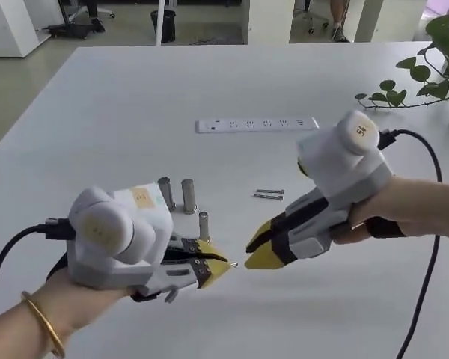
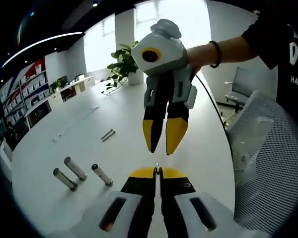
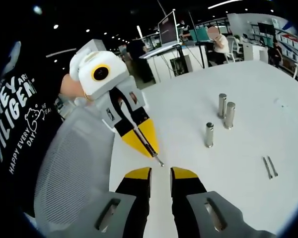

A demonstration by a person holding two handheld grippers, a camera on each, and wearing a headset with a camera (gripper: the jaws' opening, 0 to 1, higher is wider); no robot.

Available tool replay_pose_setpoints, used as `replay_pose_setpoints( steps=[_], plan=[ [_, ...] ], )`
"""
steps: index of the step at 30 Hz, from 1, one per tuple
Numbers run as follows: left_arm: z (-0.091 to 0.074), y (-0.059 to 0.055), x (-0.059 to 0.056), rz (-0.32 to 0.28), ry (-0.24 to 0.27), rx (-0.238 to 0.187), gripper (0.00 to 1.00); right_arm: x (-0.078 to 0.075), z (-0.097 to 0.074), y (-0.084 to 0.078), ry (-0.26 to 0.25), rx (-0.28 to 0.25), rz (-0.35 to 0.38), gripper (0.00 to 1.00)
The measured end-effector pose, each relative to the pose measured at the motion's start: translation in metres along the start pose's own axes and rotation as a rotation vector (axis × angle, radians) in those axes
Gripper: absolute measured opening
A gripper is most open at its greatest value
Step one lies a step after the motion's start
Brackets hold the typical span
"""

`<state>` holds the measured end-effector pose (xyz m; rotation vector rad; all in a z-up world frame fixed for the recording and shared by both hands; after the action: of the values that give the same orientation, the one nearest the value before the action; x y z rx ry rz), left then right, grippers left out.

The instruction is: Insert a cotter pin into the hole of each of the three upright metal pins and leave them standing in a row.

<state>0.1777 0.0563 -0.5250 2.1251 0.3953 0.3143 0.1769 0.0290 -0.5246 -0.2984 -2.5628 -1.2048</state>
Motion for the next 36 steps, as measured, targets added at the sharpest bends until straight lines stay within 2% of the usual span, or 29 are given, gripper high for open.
replay_pose_setpoints(
  steps=[7,10,13,16,22,27,31,36],
  plan=[
    [0.002,-0.001,-0.012,0.057,-0.057,0.005,0.00,0.010,0.003,-0.010,0.073,0.027,0.013,0.10],
    [0.002,0.002,-0.016,0.067,-0.079,-0.008,0.00,0.006,0.005,-0.016,0.081,0.033,0.015,0.10],
    [0.002,0.004,-0.020,0.083,-0.094,-0.017,0.00,0.007,0.005,-0.016,0.090,0.026,0.018,0.09],
    [0.002,0.006,-0.023,0.098,-0.114,-0.025,0.00,0.014,0.005,-0.015,0.124,0.020,0.010,0.08],
    [0.000,0.008,-0.031,0.126,-0.148,-0.029,0.00,0.023,0.006,-0.019,0.181,0.041,-0.013,0.06],
    [-0.003,0.012,-0.041,0.162,-0.186,-0.041,0.00,0.030,0.007,-0.020,0.220,0.042,-0.014,0.04],
    [-0.003,0.015,-0.045,0.178,-0.197,-0.047,0.00,0.037,0.008,-0.020,0.256,0.047,-0.021,0.04],
    [-0.003,0.018,-0.047,0.184,-0.207,-0.059,0.00,0.042,0.009,-0.020,0.273,0.050,-0.035,0.00]
  ],
)
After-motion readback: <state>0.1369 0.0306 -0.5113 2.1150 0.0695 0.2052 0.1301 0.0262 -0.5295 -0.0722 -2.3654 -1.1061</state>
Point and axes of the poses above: the centre of the closed fingertips' face, and the gripper's own axes: z roughly forward along the fingers, x roughly to its left, y roughly out of its top, the point moved 1 cm from there along -z, roughly backward along the fingers, and after that the axes turned 3 degrees about y, right-handed, at the moved point
